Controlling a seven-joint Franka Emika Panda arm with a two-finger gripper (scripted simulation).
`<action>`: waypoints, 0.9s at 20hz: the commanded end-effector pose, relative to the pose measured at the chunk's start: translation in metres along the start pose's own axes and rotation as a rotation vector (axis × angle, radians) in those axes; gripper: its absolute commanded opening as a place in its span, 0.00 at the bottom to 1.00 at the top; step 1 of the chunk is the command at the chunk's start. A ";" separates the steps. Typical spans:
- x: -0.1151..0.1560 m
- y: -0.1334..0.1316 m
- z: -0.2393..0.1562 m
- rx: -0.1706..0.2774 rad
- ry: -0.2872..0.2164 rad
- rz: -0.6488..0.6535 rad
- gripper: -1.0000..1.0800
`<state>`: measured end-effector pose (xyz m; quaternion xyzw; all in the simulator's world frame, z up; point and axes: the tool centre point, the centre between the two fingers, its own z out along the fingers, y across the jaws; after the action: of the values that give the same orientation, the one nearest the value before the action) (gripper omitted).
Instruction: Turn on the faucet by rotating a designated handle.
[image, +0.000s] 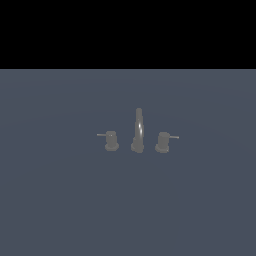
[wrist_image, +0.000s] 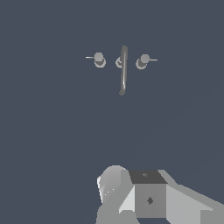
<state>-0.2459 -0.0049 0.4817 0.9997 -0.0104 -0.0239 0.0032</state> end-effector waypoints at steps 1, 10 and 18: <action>0.000 0.000 0.000 0.000 0.000 0.000 0.00; 0.011 -0.004 0.014 0.002 0.001 0.053 0.00; 0.041 -0.011 0.050 0.007 0.003 0.192 0.00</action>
<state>-0.2132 0.0039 0.4388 0.9956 -0.0906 -0.0220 0.0025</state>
